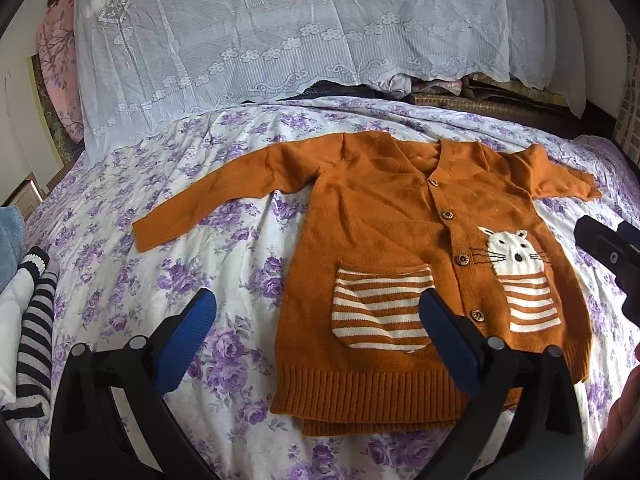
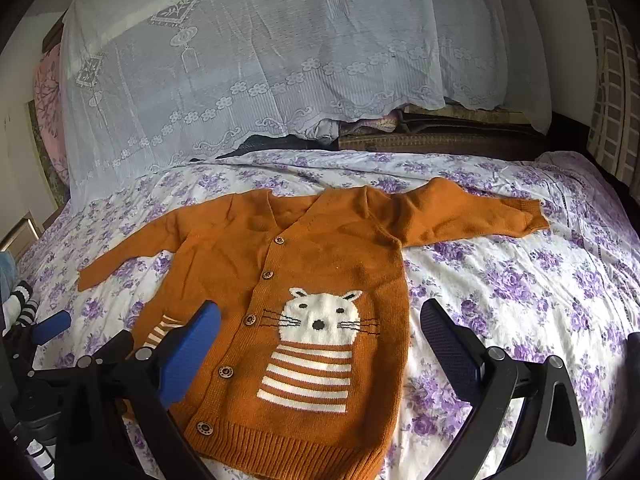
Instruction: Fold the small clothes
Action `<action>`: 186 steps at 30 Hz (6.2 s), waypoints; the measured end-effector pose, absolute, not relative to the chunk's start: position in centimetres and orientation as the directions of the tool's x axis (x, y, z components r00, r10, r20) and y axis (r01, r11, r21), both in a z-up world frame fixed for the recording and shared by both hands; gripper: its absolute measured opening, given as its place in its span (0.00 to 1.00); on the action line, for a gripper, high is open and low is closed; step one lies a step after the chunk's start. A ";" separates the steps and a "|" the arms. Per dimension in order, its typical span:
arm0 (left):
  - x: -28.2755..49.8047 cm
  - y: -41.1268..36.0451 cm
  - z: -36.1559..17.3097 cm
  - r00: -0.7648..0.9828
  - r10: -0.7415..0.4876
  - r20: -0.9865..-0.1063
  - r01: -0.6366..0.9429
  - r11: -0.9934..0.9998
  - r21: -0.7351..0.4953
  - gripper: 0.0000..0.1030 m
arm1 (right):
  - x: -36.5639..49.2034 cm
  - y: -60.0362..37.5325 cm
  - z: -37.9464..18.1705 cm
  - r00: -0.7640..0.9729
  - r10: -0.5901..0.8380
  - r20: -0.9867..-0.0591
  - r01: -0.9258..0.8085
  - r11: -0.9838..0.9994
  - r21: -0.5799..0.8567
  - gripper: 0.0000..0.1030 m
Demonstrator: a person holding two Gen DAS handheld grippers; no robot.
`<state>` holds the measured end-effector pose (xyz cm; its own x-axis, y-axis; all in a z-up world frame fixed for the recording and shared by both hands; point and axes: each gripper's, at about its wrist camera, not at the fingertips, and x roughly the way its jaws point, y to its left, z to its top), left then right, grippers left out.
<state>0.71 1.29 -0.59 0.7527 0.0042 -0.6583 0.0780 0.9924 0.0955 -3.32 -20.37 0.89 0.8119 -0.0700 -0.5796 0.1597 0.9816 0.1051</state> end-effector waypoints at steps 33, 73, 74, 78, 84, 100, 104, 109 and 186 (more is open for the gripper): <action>0.8 1.7 0.0 0.757 0.015 -0.653 0.065 0.993 0.099 0.96 | -3.8 -20.5 1.2 0.816 -0.069 -0.574 0.162 0.980 0.112 0.97; 0.8 2.0 -0.2 0.754 0.016 -0.657 0.064 0.993 0.099 0.96 | -3.8 -20.9 1.2 0.817 -0.067 -0.572 0.162 0.980 0.115 0.97; 0.8 2.0 -0.2 0.754 0.017 -0.657 0.064 0.993 0.099 0.96 | -3.8 -20.8 1.2 0.817 -0.068 -0.572 0.162 0.980 0.115 0.97; 1.3 2.5 -0.5 0.746 0.011 -0.666 0.068 0.993 0.093 0.96 | -3.8 -21.4 1.5 0.824 -0.088 -0.559 0.176 0.979 0.105 0.97; 6.0 4.2 -2.3 0.672 0.049 -0.739 0.046 0.993 0.107 0.96 | -4.5 -25.5 0.9 0.918 -0.060 -0.391 0.128 0.980 0.150 0.97; 17.6 0.5 -0.8 0.610 0.057 -0.790 0.027 0.995 0.093 0.96 | 4.5 -44.6 -4.6 0.856 0.054 -0.515 0.384 0.600 0.702 0.93; 20.7 -3.0 -1.8 0.590 0.012 -0.807 0.077 0.995 0.071 0.96 | 5.2 -48.4 -7.4 0.846 0.022 -0.532 0.465 0.456 0.758 0.80; 23.1 -5.7 -6.5 0.568 0.069 -0.820 0.092 0.985 0.146 0.96 | 6.4 -51.4 -9.8 0.856 -0.030 -0.516 0.489 0.370 0.790 0.58; 23.0 12.4 4.8 0.699 -0.064 -0.712 -0.015 0.994 -0.105 0.70 | 15.8 -32.5 -0.7 0.812 0.157 -0.563 0.089 0.919 0.385 0.80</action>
<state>22.97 12.40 4.78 0.6989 -0.0642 -0.7123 -0.0153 0.9944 -0.1047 15.78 -32.45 -0.68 0.8117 0.1573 -0.5625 0.0888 0.9186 0.3851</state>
